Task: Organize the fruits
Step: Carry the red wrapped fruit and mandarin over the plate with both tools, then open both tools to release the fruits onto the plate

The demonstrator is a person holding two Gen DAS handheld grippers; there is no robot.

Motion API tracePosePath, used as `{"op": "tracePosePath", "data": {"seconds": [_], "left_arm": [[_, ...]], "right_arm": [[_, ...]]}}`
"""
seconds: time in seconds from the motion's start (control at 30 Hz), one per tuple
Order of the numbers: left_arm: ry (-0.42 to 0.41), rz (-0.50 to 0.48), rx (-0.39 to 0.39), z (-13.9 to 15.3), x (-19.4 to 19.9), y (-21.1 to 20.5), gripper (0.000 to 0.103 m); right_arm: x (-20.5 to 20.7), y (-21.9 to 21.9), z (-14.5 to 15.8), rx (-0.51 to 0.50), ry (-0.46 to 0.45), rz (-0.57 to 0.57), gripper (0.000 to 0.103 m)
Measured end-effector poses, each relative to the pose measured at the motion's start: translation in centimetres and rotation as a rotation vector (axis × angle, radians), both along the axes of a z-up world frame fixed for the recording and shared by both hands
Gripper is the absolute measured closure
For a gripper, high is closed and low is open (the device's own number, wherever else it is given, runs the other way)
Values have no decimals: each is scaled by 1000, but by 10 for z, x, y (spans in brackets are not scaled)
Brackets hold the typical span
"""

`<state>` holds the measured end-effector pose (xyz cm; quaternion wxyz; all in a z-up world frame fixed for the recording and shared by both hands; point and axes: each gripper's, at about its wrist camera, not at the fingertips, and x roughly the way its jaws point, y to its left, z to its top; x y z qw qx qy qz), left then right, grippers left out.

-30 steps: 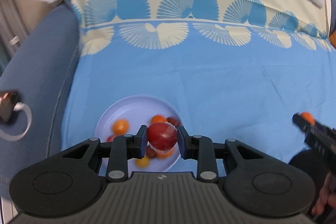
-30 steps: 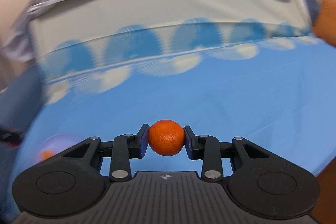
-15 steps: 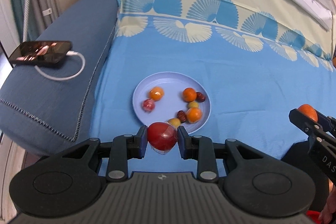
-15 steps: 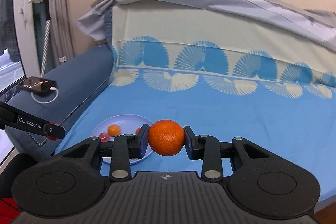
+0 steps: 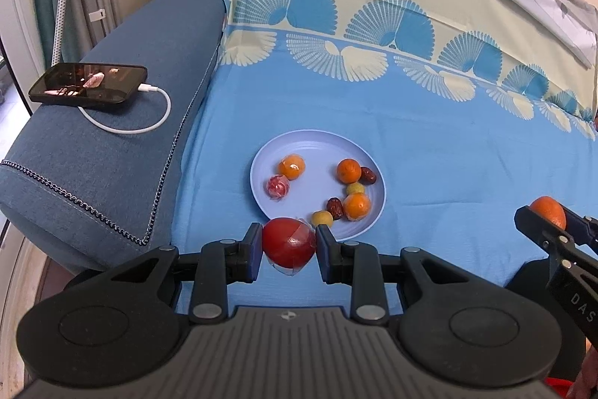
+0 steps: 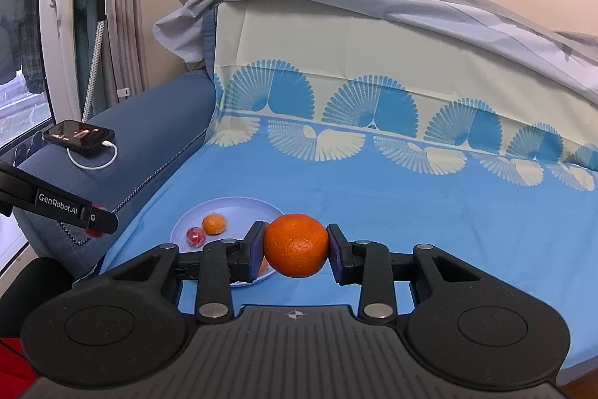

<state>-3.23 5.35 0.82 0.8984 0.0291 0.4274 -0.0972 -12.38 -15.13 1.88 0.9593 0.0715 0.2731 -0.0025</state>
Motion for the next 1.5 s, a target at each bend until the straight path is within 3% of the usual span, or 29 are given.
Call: {"op": "tracePosePath", "data": {"seconds": [0.83,1.13,1.5], "left_arm": [[37,25,14,-11,34,0,70],[44,42,4,-9,74,3,70],[152,-2,13,-51,143,-13,70]], "right_arm": [[30,3,-21,10,81,19,66],[73,17,-34,10,115,85,66],[151,34,-74,1,225,173,66]]}}
